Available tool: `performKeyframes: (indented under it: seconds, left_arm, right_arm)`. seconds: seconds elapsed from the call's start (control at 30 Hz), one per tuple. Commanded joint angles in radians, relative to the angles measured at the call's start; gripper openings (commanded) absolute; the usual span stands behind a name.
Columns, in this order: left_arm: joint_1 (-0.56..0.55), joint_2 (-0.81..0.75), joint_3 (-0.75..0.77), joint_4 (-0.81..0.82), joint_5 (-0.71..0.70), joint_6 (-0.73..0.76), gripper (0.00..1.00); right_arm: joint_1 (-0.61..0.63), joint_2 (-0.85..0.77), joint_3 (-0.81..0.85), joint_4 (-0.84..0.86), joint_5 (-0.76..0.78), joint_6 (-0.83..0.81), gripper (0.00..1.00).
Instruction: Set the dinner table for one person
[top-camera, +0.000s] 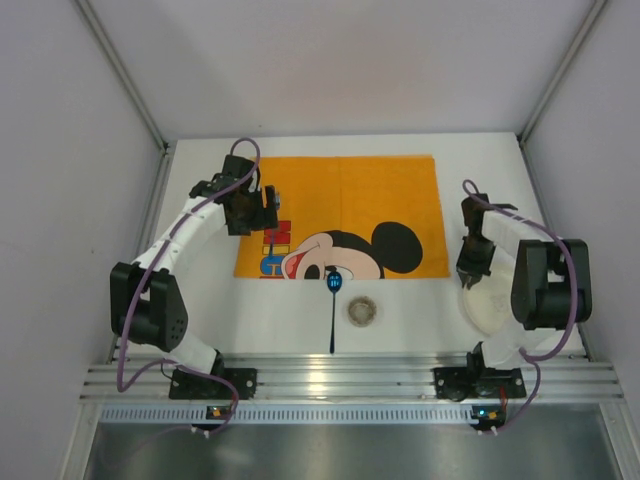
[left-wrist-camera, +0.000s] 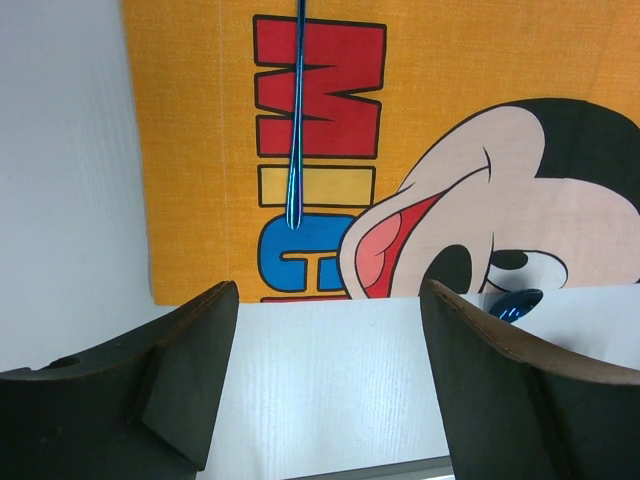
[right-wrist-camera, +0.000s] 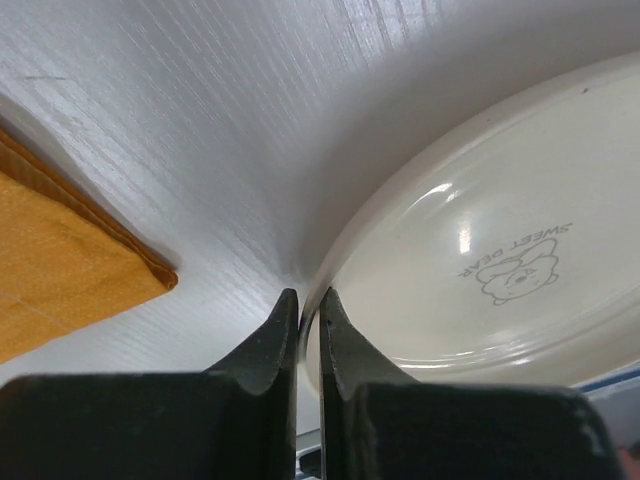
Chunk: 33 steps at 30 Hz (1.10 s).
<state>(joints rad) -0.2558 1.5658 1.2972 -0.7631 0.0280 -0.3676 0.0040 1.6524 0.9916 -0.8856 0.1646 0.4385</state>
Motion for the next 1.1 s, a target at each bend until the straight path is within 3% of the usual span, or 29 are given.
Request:
performKeyframes:
  seconds: [0.0,0.1,0.33,0.43,0.57,0.7,0.9,1.07]
  left_arm:
    - [0.001,-0.033,0.001,0.015,-0.014,0.010,0.79]
    - [0.001,-0.033,0.017,0.001,-0.014,0.013,0.79]
    - [0.001,-0.064,0.040,-0.027,-0.019,0.013,0.87]
    - [0.001,-0.087,0.040,-0.039,-0.051,0.009,0.98]
    - [0.003,-0.125,0.033,-0.064,-0.065,0.001,0.98]
    - [0.004,-0.188,0.014,-0.097,-0.089,-0.010,0.98]
    - [0.006,-0.312,-0.053,-0.143,-0.094,-0.036,0.98]
    - [0.006,-0.406,-0.121,-0.169,-0.112,-0.056,0.98]
  right_arm:
    - [0.017,0.000,0.016,0.047,-0.002,-0.012,0.00]
    - [0.048,-0.031,0.083,-0.028,0.071,-0.015,0.00]
    - [0.207,-0.037,0.519,-0.257,0.237,-0.003,0.00]
    - [0.324,0.049,0.747,-0.346,0.271,0.019,0.00]
    - [0.482,0.228,1.040,-0.427,0.265,0.031,0.00]
    - [0.617,0.479,1.347,-0.438,0.097,0.019,0.00]
    - [0.685,0.650,1.431,-0.313,-0.097,0.037,0.00]
    - [0.723,0.702,1.443,-0.189,-0.116,0.026,0.00]
